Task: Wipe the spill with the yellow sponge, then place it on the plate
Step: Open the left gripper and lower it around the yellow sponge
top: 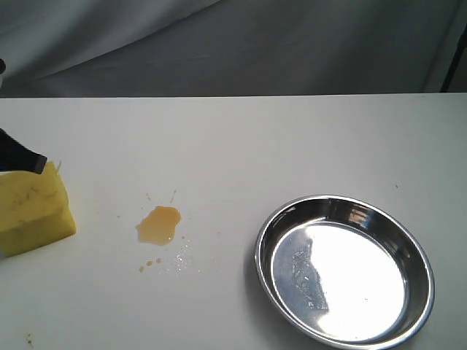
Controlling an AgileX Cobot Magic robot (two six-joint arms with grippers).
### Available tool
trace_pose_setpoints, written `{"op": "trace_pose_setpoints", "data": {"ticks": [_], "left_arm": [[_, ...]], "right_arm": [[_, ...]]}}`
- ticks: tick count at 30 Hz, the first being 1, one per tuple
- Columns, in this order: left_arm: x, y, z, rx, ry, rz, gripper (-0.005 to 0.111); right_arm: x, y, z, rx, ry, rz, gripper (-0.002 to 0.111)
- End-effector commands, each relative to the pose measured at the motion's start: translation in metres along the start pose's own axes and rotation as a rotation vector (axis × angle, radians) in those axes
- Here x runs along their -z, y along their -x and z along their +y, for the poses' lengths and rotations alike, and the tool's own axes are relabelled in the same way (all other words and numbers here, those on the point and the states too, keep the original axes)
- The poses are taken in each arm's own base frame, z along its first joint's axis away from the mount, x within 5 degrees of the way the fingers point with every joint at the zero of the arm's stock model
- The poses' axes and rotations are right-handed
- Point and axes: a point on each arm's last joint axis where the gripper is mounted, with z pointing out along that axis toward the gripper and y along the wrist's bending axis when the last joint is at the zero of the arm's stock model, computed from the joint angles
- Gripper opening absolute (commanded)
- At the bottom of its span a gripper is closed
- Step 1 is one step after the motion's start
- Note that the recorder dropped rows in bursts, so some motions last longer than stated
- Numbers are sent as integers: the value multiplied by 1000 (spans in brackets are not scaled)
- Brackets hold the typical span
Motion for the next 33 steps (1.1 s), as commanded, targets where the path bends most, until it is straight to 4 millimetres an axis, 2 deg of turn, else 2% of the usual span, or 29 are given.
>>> {"op": "trace_pose_setpoints", "data": {"ticks": [1,7,11,14,17,19,20,22,26,28,30,33], "left_arm": [[1,4,-1,-3,-2,-30,1],[1,4,-1,-6,-2,-34,1],[2,4,3,-87,42,-30,1],[2,4,4,-101,52,-31,9],[2,4,5,-115,61,-32,28],[1,4,5,-114,59,-39,52],[1,6,4,-106,54,-65,70],[-1,7,2,-110,43,-108,86],[-3,7,0,-105,33,-138,86],[-5,2,-1,33,17,-122,86],[-7,-1,-1,62,21,-111,86],[-20,-2,-4,55,13,-82,86]], "right_arm": [[0,0,-1,-9,-6,-9,0],[0,0,-1,-9,-6,-9,0],[0,0,-1,-9,-6,-9,0],[0,0,-1,-9,-6,-9,0],[0,0,-1,-9,-6,-9,0],[0,0,-1,-9,-6,-9,0],[0,0,-1,-9,-6,-9,0],[0,0,-1,-9,-6,-9,0],[0,0,-1,-9,-6,-9,0],[0,0,-1,-9,-6,-9,0],[0,0,-1,-9,-6,-9,0],[0,0,-1,-9,-6,-9,0]]}}
